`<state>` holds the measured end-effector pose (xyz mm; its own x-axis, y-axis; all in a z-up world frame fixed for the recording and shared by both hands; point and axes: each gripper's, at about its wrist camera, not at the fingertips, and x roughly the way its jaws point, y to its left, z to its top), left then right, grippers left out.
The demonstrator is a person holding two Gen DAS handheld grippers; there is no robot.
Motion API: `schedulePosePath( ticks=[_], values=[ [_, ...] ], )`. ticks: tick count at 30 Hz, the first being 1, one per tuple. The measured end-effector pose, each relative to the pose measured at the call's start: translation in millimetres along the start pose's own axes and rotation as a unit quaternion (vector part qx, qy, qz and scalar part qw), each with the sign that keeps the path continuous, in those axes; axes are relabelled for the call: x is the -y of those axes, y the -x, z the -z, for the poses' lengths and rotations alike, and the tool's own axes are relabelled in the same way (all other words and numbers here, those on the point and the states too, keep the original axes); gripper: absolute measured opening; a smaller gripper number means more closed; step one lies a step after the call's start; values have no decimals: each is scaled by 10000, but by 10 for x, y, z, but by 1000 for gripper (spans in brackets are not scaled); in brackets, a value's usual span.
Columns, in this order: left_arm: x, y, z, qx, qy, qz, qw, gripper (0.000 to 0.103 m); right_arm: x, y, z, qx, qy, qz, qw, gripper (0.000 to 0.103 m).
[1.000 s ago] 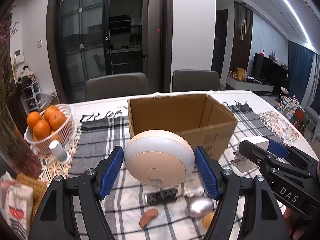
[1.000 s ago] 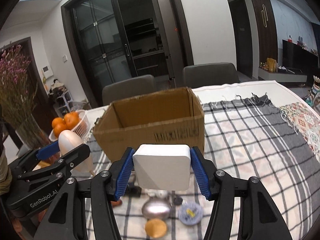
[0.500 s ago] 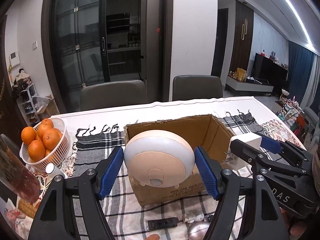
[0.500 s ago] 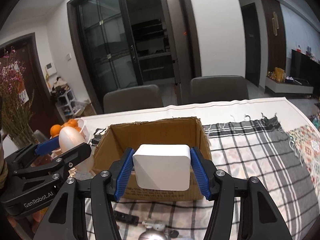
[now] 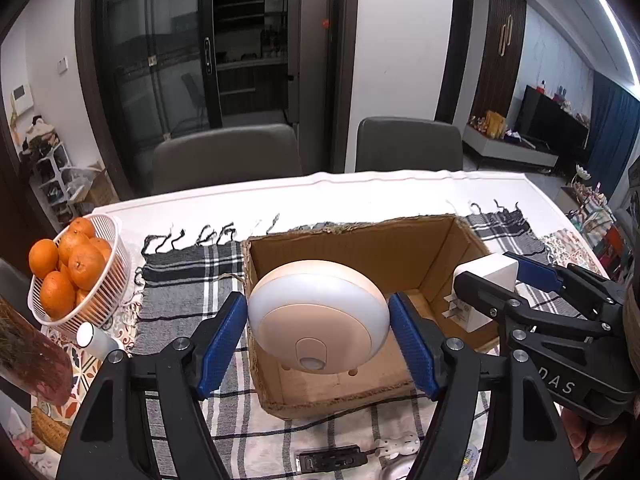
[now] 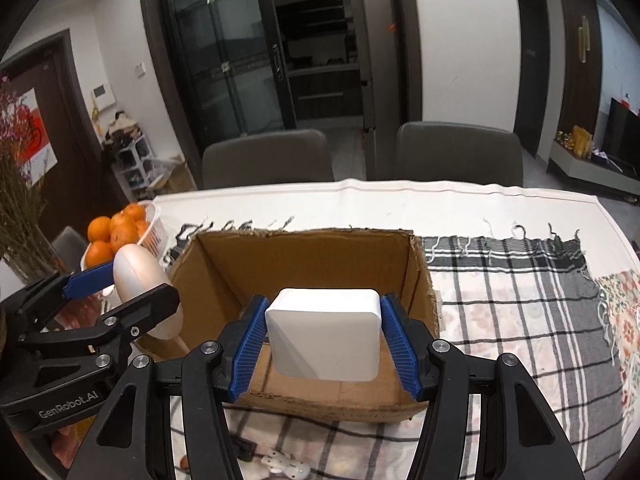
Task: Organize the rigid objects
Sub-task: 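Open both tools to drop the charger and night light into the box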
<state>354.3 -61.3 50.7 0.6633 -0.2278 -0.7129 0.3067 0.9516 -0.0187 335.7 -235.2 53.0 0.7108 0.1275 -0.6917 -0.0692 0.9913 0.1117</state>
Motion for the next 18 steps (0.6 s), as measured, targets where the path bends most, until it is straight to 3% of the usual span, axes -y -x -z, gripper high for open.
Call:
schedulePosePath(
  ticks=[8, 10, 18],
  values=[
    [-6, -176, -33, -239, 145, 22, 9996, 74, 104, -217, -31, -372, -126, -105, 9992, 58],
    [1, -142, -28, -180, 160, -4, 9997, 79, 125, -214, -40, -363, -171, -92, 9992, 60],
    [3, 90, 51, 103, 133, -255, 9995, 80, 69, 0, 7, -90, -191, 90, 9997, 60]
  ],
)
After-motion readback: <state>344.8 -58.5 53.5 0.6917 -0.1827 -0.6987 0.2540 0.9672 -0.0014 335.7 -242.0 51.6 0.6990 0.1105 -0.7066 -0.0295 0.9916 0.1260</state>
